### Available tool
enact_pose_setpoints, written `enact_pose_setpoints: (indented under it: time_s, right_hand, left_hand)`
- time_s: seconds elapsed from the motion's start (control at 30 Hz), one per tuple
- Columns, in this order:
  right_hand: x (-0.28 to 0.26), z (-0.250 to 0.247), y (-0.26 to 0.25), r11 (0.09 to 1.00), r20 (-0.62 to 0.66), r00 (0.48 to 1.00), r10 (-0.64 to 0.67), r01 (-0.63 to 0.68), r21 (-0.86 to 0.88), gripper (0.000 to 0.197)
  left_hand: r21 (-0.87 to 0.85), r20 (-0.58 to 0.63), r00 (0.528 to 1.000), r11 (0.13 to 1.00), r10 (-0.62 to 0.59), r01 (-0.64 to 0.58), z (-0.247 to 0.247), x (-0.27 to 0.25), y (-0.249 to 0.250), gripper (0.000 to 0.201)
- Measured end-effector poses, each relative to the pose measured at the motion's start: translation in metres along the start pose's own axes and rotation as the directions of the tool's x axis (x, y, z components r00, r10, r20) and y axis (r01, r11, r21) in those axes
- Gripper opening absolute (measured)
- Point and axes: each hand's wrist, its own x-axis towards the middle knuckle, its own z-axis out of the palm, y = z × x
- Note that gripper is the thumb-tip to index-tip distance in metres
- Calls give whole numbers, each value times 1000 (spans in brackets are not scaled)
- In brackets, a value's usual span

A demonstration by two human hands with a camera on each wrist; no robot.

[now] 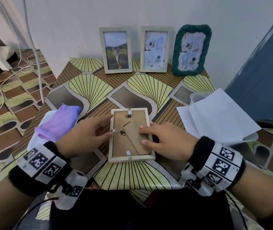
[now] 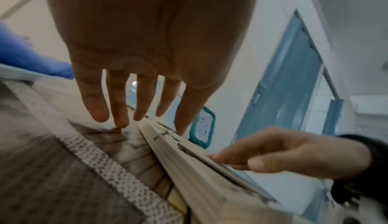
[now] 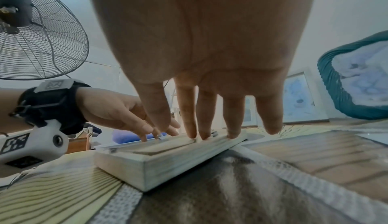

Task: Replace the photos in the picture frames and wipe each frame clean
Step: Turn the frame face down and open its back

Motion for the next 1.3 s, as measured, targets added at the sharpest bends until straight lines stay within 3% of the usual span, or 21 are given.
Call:
enact_pose_setpoints:
  time_s: [0.1,0.17,0.3,0.4,0.5,1.13,1.3]
  right_hand:
    - [1,-4,0,995,-226,974,-7,29,97,26]
    - [5,-8,1,995,-306,952,9,21,93,25]
    - [15,-13,7,995,-205,976,74,-85,-46,37]
    - [20,-12,9,983,-91,989,117,-129,-130,44]
    - [23,-12,8,979,-62,990,127,-135,-154,46]
    - [30,-7,2,942,-135,984,115,-151,-300,49]
    - [33,-6,0,927,-160,980,117,-165,-337,47]
  left_hand:
    - [277,-22,991,953,133,-122,4,1,-2,50]
    - [403,39,997,911,74,-83,6,4,-3,63]
    - [569,200,976,822,-91,-39,9,13,-8,82]
    - [593,274,948,805,-162,-34,6,20,-11,87]
    - [596,308,931,803,-198,-26,5,24,-17,88]
    - [619,196,979,782,-65,-72,8,36,-18,63]
    - [635,188,979,770,-81,-58,6,37,-13,59]
